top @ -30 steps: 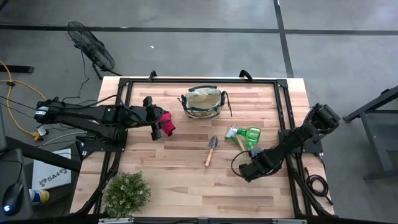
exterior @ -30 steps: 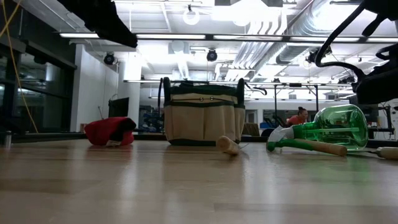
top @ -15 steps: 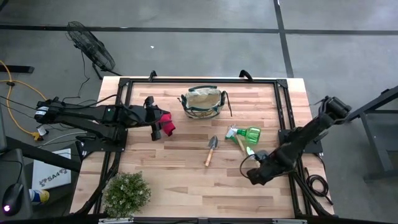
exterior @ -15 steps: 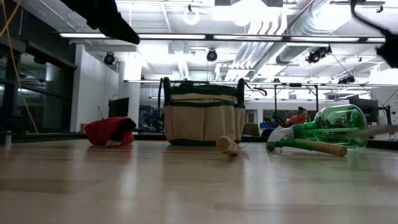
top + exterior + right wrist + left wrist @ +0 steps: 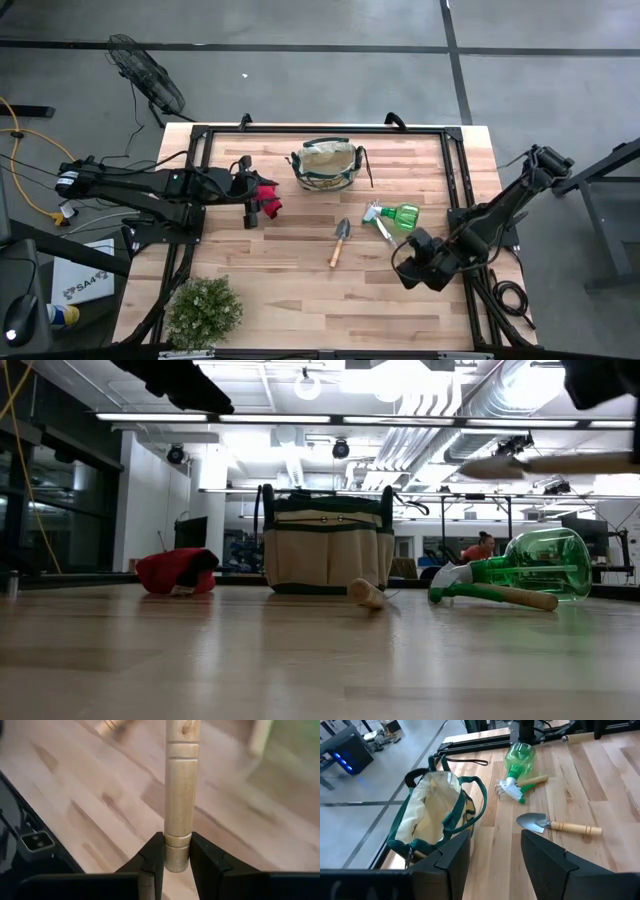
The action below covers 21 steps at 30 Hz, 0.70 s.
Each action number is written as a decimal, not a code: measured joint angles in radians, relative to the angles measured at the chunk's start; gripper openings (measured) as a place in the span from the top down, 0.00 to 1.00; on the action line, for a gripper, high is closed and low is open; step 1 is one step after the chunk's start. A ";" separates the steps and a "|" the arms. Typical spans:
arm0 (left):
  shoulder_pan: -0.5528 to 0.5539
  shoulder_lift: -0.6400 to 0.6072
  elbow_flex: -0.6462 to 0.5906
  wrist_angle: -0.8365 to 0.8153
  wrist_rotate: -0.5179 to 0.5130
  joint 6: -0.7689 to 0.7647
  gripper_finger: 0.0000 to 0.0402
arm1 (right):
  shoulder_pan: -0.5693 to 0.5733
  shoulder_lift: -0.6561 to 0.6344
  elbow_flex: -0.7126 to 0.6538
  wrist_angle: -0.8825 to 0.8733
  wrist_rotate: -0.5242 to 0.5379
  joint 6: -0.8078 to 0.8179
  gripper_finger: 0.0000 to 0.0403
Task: Pick & Place Garden tools in Gardening bag
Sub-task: Put the right brown trowel into the gardening bag
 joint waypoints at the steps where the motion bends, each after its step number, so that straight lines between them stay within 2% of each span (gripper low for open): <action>1: 0.000 0.000 0.000 0.000 0.000 0.000 0.58 | -0.004 -0.002 0.000 0.006 0.022 -0.021 0.84; 7: 0.000 0.018 0.000 0.024 0.018 -0.001 0.58 | -0.030 -0.003 0.001 0.043 0.141 -0.172 0.84; 12: 0.000 0.054 0.001 0.060 0.026 0.012 0.58 | -0.068 -0.003 0.001 0.076 0.208 -0.206 0.84; 17: 0.000 0.101 0.000 0.105 0.035 0.115 0.58 | -0.127 -0.006 0.001 0.187 0.184 -0.262 0.84; 21: 0.000 0.142 0.001 0.184 0.104 0.254 0.58 | -0.188 -0.009 0.001 0.341 0.151 -0.337 0.84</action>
